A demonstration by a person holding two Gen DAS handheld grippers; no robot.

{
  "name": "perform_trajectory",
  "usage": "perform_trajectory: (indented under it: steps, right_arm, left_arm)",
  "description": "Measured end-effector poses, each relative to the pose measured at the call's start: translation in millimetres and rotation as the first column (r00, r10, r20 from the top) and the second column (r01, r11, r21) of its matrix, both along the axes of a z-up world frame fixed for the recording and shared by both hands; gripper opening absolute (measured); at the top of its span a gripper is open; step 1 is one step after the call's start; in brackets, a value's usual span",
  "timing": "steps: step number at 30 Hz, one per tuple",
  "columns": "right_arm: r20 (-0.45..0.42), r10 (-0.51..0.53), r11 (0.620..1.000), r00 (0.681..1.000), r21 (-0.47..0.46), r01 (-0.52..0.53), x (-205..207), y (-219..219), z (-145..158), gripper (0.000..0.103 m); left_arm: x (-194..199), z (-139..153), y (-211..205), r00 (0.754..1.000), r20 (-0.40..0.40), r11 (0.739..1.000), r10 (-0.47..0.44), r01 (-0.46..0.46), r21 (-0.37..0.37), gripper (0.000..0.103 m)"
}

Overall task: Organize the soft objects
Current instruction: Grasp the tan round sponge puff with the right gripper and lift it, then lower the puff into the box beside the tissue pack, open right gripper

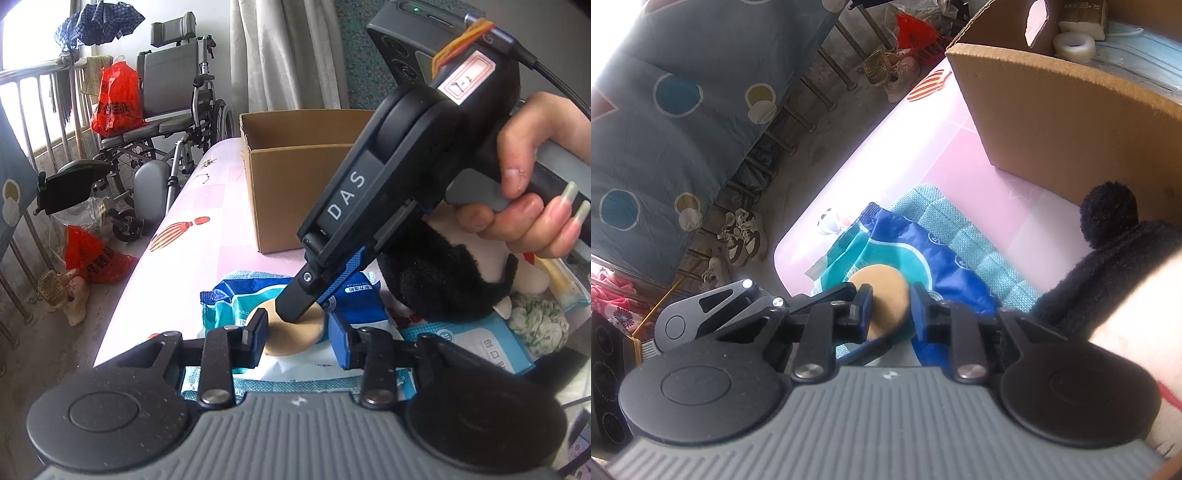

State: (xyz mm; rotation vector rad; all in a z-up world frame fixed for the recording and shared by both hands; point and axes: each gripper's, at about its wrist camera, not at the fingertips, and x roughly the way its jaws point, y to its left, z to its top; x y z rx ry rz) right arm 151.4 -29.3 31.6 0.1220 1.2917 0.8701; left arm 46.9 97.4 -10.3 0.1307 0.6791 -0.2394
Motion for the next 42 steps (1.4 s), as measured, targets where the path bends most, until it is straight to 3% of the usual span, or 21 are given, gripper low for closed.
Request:
perform_trajectory:
  steps: [2,6,10,14,17,21,26,29,33,37,40,42]
  right_arm:
    - [0.012,-0.002,1.0,1.0,-0.001,0.002,-1,-1,-1,0.016]
    - [0.026,-0.011,1.0,1.0,-0.011,0.011,-2,-2,-1,0.007]
    - [0.051,-0.016,1.0,0.999,0.002,0.016,-5,-4,0,0.004]
    - [0.055,-0.029,0.998,0.998,0.051,0.026,-6,-11,1,0.003]
    - [0.054,-0.017,0.996,0.998,0.085,0.013,-7,-13,2,0.003]
    - [0.06,-0.016,0.996,0.998,0.088,0.011,-8,-13,4,0.003]
    - [0.045,-0.041,0.991,0.998,0.129,0.035,-7,-24,7,0.003]
    - [0.043,-0.055,0.984,0.998,0.173,0.047,-7,-34,20,0.003]
    - [0.114,-0.074,0.971,0.991,0.235,0.046,-7,-57,60,0.003]
    - [0.178,-0.123,0.959,0.976,0.275,0.071,13,-87,98,0.003]
    - [0.2,-0.188,0.952,0.961,0.279,0.128,52,-107,112,0.003]
    - [0.192,-0.244,0.946,0.951,0.264,0.19,87,-120,112,0.003]
  left_arm:
    - [-3,0,1,1.0,0.011,1.0,0.015,-0.015,0.005,0.052]
    - [-7,-3,-5,1.0,0.023,0.995,-0.002,0.0,0.101,0.049]
    - [-1,-3,3,0.999,-0.012,0.999,0.042,-0.042,0.016,0.045]
    - [0,-4,3,0.999,-0.008,0.999,0.039,-0.039,0.03,0.038]
    - [-1,-4,2,1.0,-0.004,0.998,0.031,-0.031,0.053,0.023]
    - [1,-3,0,1.0,-0.021,0.998,0.012,-0.01,0.057,0.013]
    - [1,4,-5,1.0,-0.014,0.997,0.0,0.001,0.079,0.011]
    - [-1,18,-7,1.0,0.005,0.997,-0.009,0.008,0.076,0.012]
    - [0,52,-18,0.996,0.072,0.993,-0.054,0.047,0.105,0.013]
    - [25,92,-34,0.986,0.113,0.988,-0.12,0.108,0.109,0.014]
    - [76,113,-48,0.977,0.11,0.978,-0.18,0.166,0.125,0.016]
    - [120,117,-61,0.967,0.088,0.959,-0.239,0.221,0.176,0.019]
